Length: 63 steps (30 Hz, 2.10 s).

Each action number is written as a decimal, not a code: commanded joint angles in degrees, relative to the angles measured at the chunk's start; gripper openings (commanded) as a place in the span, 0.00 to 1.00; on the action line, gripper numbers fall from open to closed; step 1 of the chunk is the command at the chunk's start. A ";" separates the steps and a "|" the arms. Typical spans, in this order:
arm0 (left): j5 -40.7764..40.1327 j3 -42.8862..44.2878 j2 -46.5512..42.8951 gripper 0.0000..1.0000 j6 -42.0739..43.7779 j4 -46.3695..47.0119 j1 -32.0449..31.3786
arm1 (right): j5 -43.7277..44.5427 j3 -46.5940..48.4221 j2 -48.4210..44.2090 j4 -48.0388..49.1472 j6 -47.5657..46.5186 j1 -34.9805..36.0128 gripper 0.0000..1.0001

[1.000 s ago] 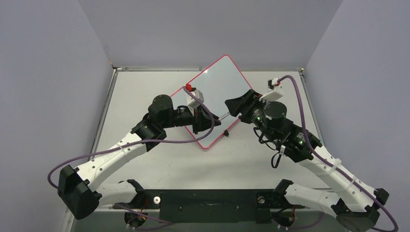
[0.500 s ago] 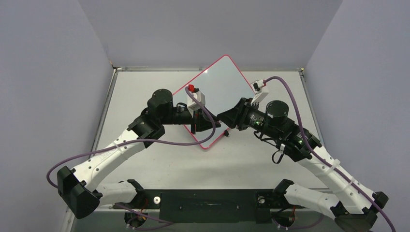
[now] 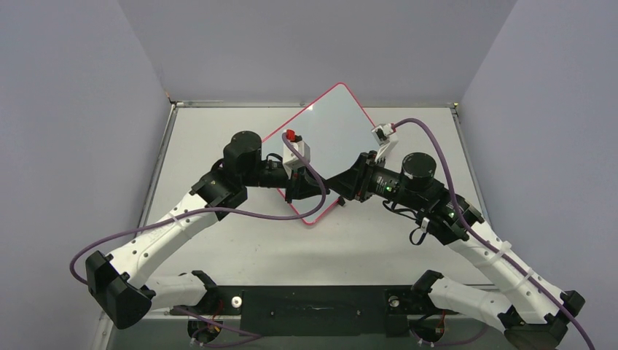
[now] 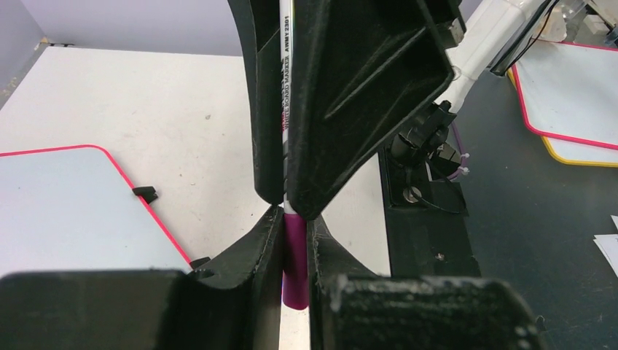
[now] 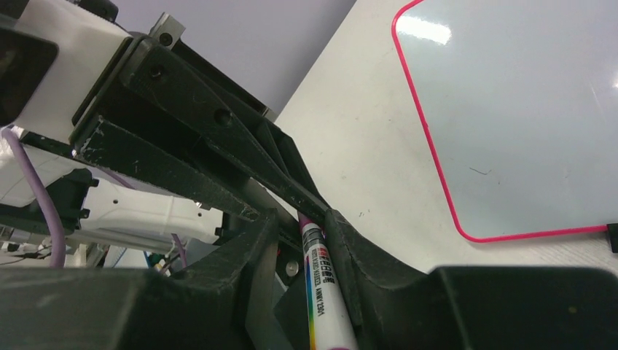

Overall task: Write a sentence on the whiteboard
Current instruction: Open the whiteboard marker at the center of the board.

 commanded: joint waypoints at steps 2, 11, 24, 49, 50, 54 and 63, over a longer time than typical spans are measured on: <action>1.94 3.38 -0.29 0.00 2.11 0.63 0.86 | -5.53 -0.62 -2.06 2.37 -1.22 -0.61 0.29; 2.75 3.43 0.02 0.00 2.30 0.69 0.91 | -5.44 -1.41 -1.66 2.46 -1.14 -1.46 0.17; 3.56 2.92 -0.58 0.00 2.90 0.09 0.84 | -4.29 -1.95 -2.19 2.86 -0.07 -4.51 0.27; -5.62 0.14 -4.10 0.00 -13.73 12.90 0.03 | -5.03 -3.87 -1.35 7.27 2.43 -5.37 0.00; -8.71 0.57 -4.24 0.00 -15.76 13.06 0.03 | -4.85 -3.96 -1.36 7.27 2.35 -5.37 0.00; -25.10 1.86 -4.91 0.13 -26.18 13.30 0.61 | -2.08 -4.16 -1.23 7.22 1.92 -5.45 0.00; -50.31 7.23 -7.24 0.23 -46.71 3.14 2.19 | 1.07 -2.78 0.91 7.16 1.45 -5.93 0.00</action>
